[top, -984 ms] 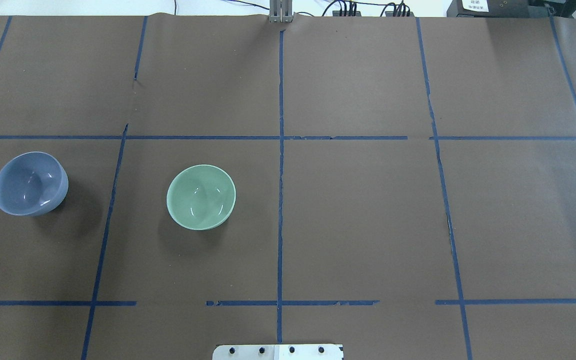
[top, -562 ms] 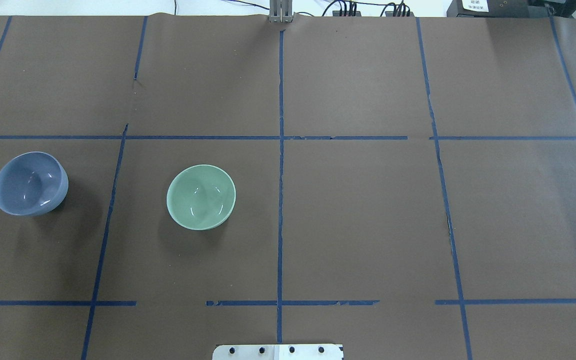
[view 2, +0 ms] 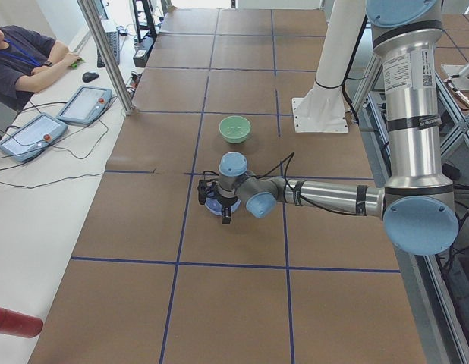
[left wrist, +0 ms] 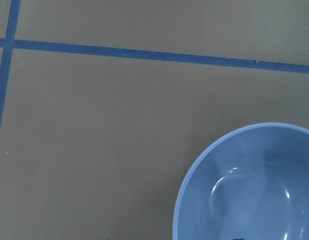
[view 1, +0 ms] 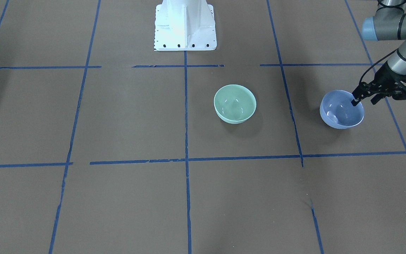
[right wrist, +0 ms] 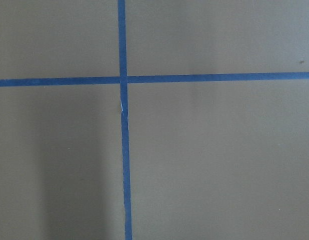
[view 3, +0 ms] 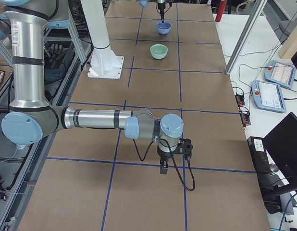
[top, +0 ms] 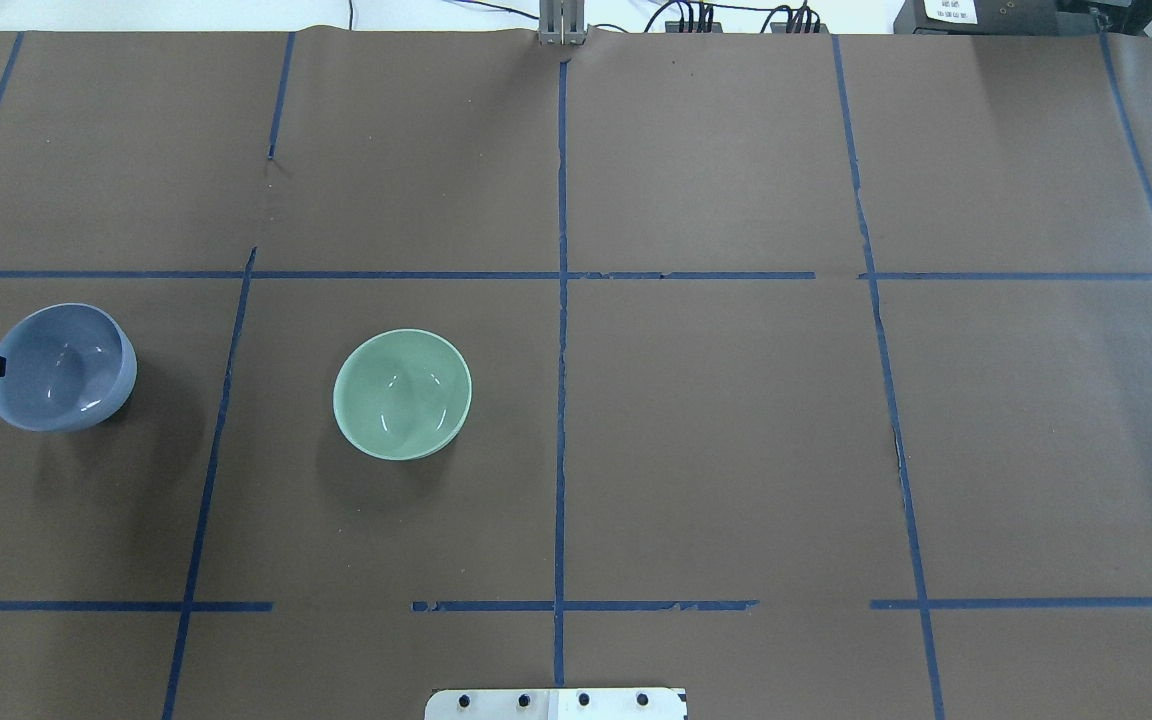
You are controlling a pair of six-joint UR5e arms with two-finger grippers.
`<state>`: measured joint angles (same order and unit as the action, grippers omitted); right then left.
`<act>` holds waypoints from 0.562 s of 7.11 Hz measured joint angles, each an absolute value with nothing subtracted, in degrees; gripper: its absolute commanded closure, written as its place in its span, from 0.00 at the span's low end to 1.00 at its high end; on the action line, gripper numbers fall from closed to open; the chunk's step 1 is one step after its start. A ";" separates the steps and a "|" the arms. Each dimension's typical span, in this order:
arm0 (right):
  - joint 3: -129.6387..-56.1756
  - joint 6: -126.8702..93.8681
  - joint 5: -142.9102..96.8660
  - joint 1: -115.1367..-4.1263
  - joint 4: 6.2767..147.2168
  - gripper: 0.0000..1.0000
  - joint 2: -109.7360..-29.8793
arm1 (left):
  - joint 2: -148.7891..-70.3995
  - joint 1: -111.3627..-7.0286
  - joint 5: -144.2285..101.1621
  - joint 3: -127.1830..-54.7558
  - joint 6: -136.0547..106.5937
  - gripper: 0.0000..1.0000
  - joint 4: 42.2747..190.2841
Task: Stack blue bowl on green bowl
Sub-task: 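Lower the left gripper onto the rim of the light blue bowl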
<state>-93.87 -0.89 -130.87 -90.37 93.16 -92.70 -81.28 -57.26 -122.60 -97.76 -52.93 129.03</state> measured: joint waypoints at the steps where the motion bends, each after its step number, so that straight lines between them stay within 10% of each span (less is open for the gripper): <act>1: -93.87 -0.88 -130.87 -90.37 93.16 0.00 -92.69 | -81.63 -56.85 -122.45 -97.36 -53.42 1.00 129.14; 4: -93.87 -0.88 -130.87 -90.38 93.16 0.00 -92.69 | -81.71 -56.76 -122.89 -97.92 -53.72 1.00 128.82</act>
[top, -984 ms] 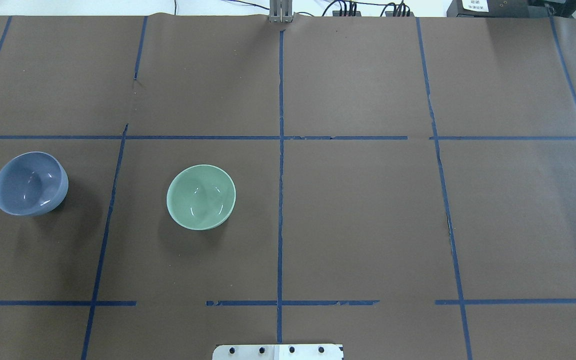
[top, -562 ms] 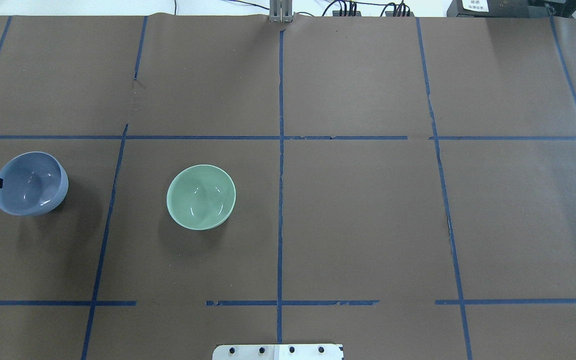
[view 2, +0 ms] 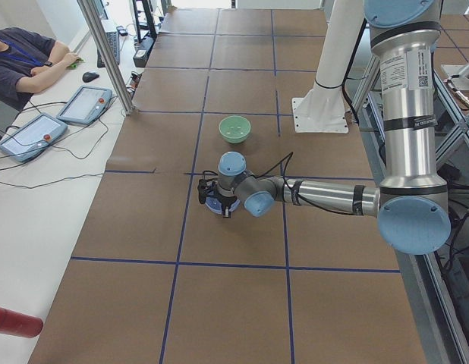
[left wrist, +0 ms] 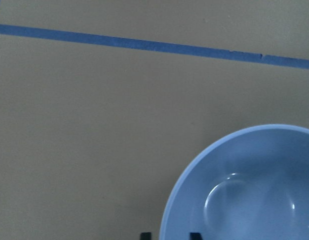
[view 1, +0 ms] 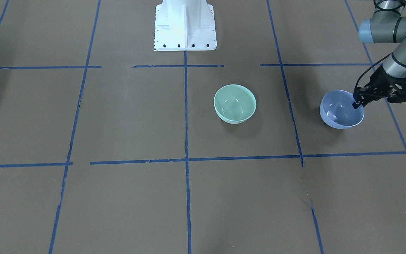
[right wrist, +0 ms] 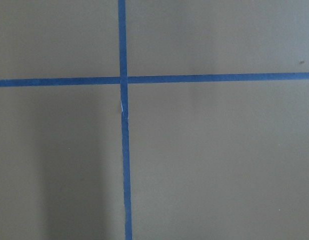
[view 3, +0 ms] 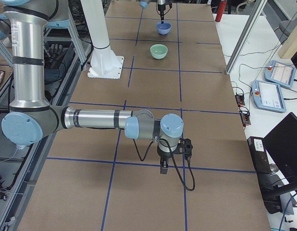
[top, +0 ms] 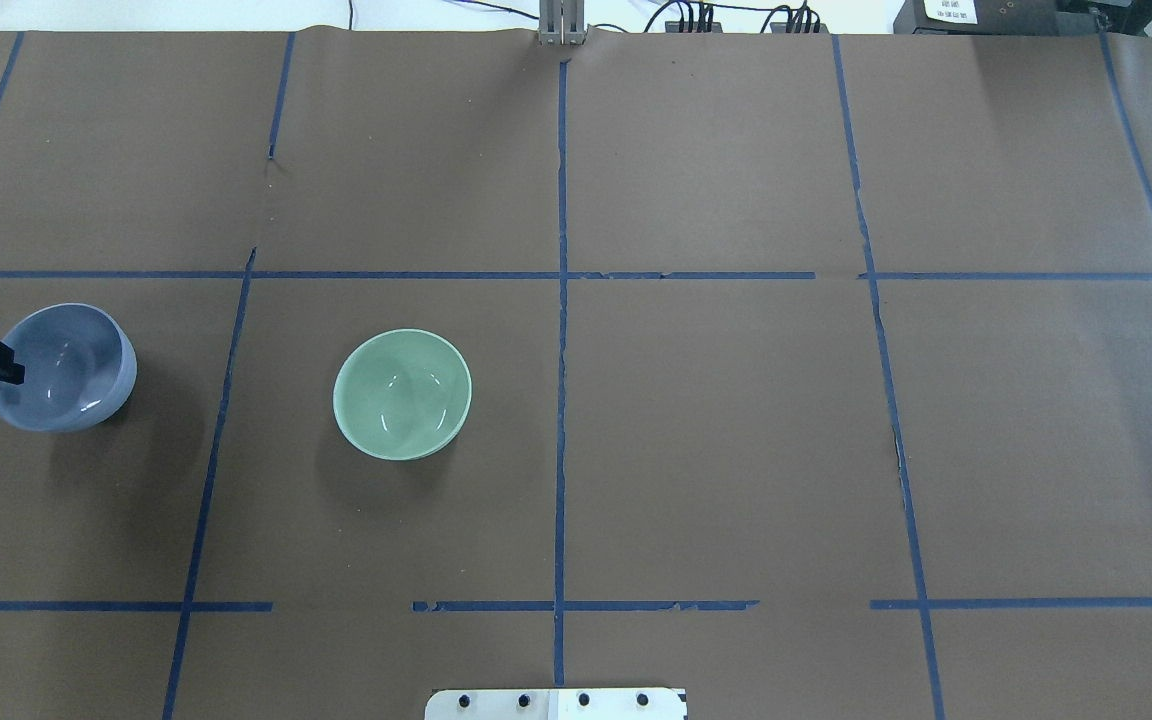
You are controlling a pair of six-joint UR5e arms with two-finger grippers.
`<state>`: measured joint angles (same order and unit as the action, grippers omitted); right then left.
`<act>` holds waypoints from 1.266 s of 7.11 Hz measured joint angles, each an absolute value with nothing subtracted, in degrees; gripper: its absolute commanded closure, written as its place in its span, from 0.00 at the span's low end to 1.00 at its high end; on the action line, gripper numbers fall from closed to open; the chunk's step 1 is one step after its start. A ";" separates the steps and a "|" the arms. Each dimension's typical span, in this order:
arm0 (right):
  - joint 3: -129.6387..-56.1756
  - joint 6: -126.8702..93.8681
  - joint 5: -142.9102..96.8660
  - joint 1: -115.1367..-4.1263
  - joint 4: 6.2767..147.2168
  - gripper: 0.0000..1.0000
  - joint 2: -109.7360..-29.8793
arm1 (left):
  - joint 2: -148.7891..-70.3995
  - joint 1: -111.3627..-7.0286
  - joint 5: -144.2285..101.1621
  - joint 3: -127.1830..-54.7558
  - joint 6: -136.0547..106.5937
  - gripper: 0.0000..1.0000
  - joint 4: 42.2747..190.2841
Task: Stack blue bowl on green bowl
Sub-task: 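Lower the left gripper onto the rim of the light blue bowl, then close the left gripper on the blue bowl rim and lift it, then carry the blue bowl with the left gripper over the green bowl and lower it in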
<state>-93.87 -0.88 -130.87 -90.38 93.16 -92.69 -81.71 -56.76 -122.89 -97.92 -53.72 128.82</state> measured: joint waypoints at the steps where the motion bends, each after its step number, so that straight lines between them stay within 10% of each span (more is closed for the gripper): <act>1: -93.87 -0.90 -130.87 -90.39 93.17 0.00 -92.71 | -81.53 -56.99 -122.71 -98.69 -53.68 1.00 128.66; 6: -93.87 -0.91 -130.87 -90.35 93.17 0.00 -92.73 | -84.42 -56.29 -122.40 -118.64 -61.54 1.00 108.45; 9: -93.87 -0.94 -130.87 -90.38 93.16 0.00 -92.72 | -100.65 -45.14 -119.75 -121.11 -82.48 1.00 95.19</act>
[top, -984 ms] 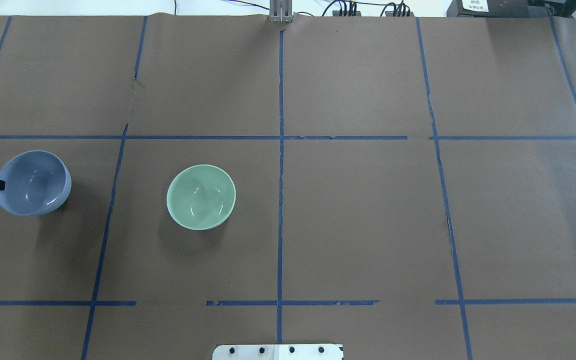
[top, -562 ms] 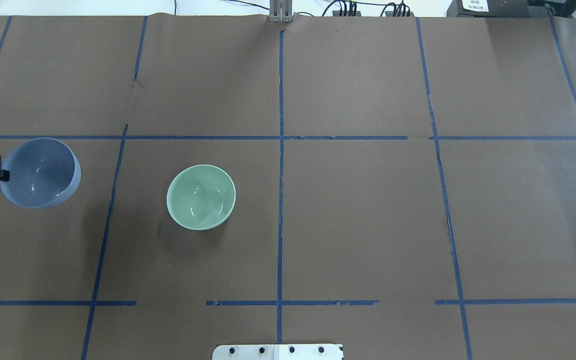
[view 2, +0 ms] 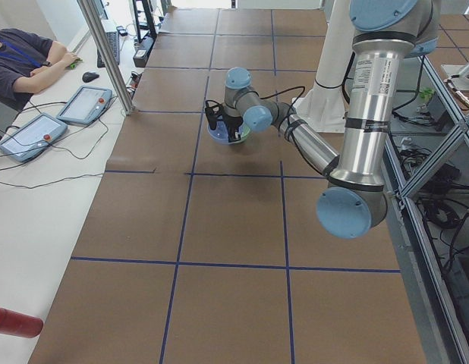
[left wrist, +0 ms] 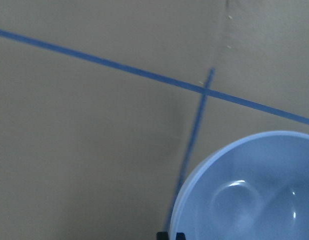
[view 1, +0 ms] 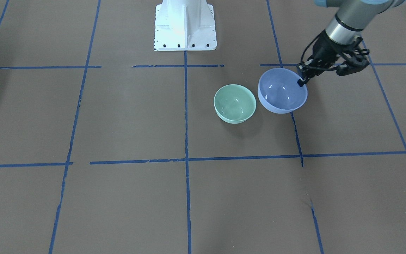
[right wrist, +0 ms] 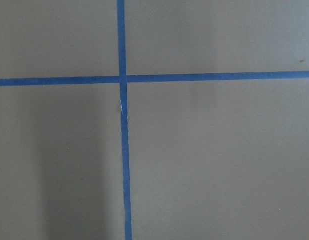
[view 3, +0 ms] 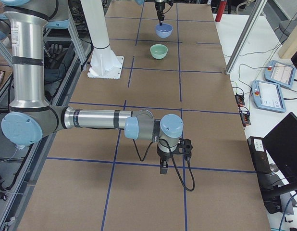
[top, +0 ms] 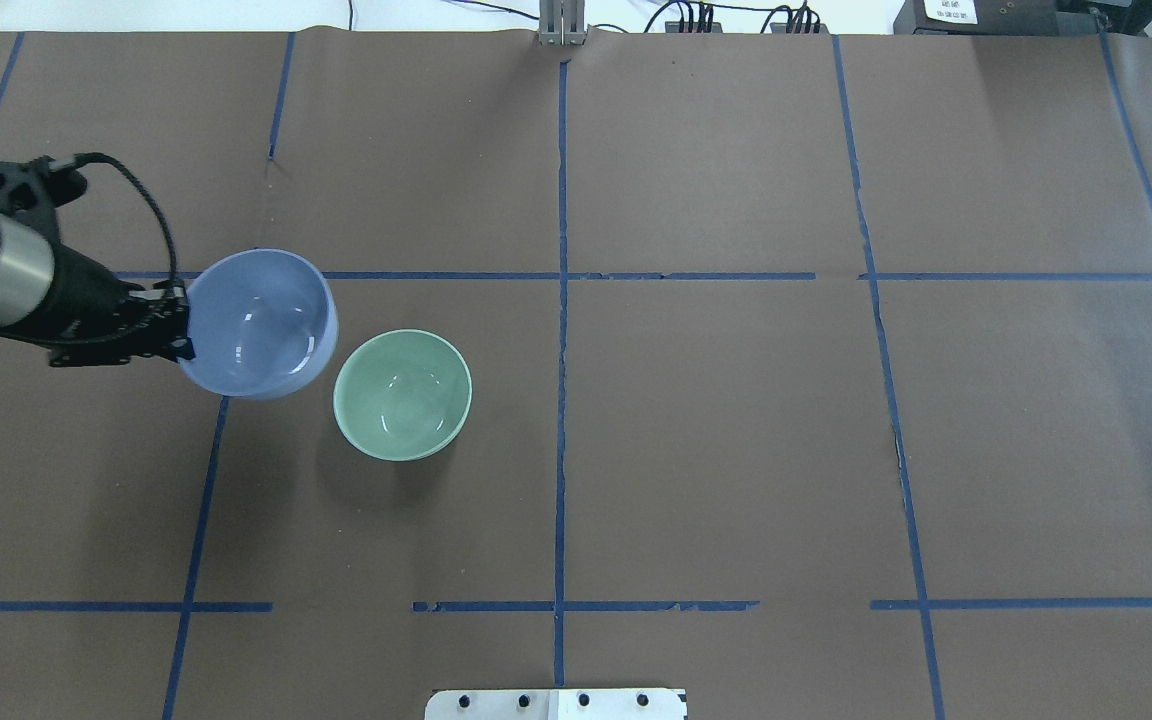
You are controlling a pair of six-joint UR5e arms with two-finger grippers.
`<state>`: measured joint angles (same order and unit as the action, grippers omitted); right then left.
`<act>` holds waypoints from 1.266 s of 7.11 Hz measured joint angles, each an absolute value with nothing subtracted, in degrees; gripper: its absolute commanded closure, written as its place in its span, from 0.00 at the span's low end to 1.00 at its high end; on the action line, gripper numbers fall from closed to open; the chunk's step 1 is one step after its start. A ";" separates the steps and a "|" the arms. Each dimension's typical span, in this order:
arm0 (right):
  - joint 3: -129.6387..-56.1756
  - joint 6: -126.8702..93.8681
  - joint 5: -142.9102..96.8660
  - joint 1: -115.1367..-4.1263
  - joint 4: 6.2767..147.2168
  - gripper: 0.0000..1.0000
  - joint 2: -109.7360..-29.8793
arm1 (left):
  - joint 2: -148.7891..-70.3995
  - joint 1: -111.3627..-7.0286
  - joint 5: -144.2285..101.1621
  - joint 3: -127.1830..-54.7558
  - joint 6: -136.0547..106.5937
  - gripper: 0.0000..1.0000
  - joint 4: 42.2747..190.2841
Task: Stack blue bowl on green bowl
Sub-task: 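Carry the blue bowl with the left gripper over the green bowl and lower it in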
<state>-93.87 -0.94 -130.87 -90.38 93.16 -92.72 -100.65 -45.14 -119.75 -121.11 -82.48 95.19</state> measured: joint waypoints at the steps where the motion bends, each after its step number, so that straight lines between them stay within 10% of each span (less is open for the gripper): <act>1: -93.87 -0.91 -130.87 -90.39 93.16 0.00 -92.72 | -105.57 -41.06 -117.88 -120.93 -87.03 1.00 90.64; 8: -93.87 -0.88 -130.87 -90.35 93.16 0.00 -92.73 | -111.87 -32.92 -111.66 -111.39 -95.03 1.00 92.24; 9: -93.87 -0.88 -130.87 -90.35 93.16 0.00 -92.72 | -111.77 -32.78 -111.38 -110.43 -95.02 0.53 93.41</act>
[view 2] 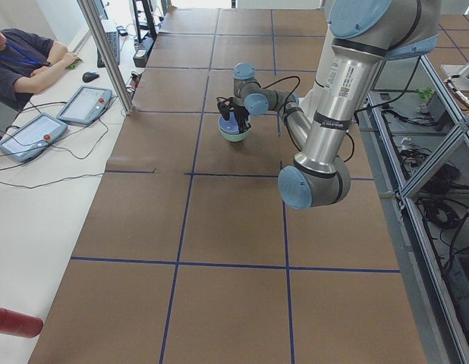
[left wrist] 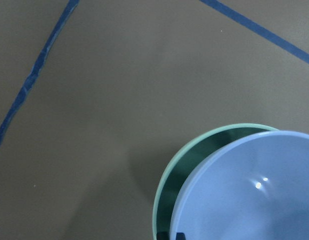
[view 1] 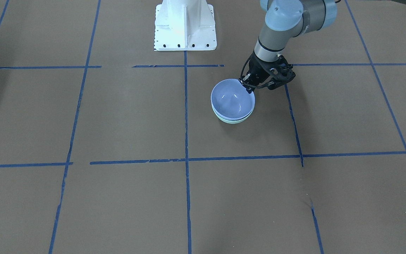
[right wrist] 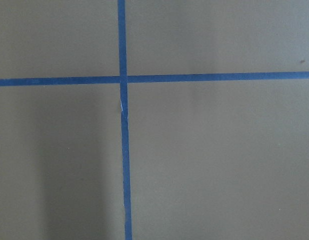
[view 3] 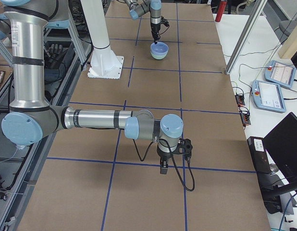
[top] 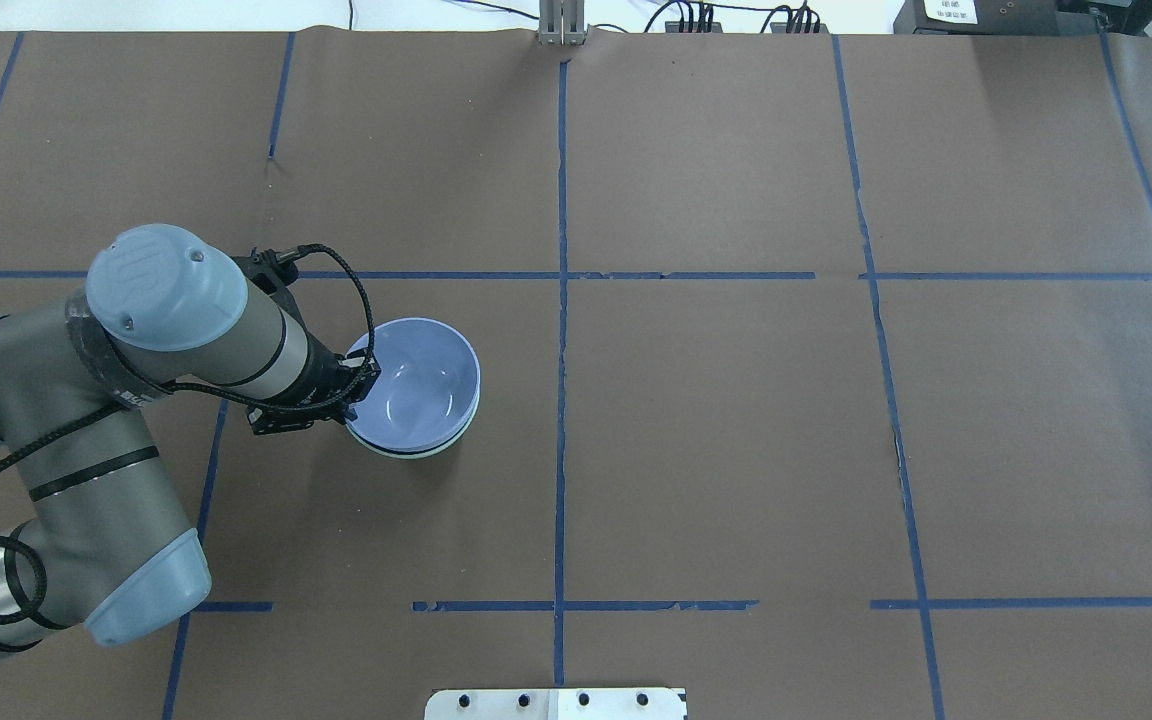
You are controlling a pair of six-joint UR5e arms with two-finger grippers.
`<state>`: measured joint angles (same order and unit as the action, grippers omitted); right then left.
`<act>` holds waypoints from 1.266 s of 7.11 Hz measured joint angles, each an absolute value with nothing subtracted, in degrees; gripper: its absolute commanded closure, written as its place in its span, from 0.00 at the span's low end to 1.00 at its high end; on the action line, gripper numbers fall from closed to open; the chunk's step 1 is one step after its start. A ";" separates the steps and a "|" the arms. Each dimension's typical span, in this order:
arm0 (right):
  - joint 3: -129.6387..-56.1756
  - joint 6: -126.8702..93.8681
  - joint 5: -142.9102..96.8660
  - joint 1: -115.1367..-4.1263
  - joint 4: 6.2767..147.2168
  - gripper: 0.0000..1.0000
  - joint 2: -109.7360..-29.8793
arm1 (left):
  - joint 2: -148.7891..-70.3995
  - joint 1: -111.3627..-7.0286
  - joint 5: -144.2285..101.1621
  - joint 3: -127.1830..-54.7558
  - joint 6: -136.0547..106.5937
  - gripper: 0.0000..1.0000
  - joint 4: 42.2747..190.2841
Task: Stack blue bowl on green bowl
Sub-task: 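Carry the blue bowl with the left gripper over the green bowl and lower it in, then open the left gripper and release the blue bowl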
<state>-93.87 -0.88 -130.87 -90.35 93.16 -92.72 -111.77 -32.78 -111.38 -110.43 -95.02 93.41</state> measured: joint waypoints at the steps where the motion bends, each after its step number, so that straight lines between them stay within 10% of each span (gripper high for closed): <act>1: -93.87 -0.89 -130.87 -90.35 93.16 0.00 -92.71 | -111.59 -32.73 -111.21 -110.08 -95.00 0.01 93.89; 9: -93.86 -0.88 -130.87 -90.35 93.16 0.00 -92.73 | -103.12 -51.24 -121.66 -117.19 -63.03 0.00 93.65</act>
<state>-93.86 -0.88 -130.87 -90.35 93.16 -92.73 -103.12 -51.24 -121.66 -117.19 -63.03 93.65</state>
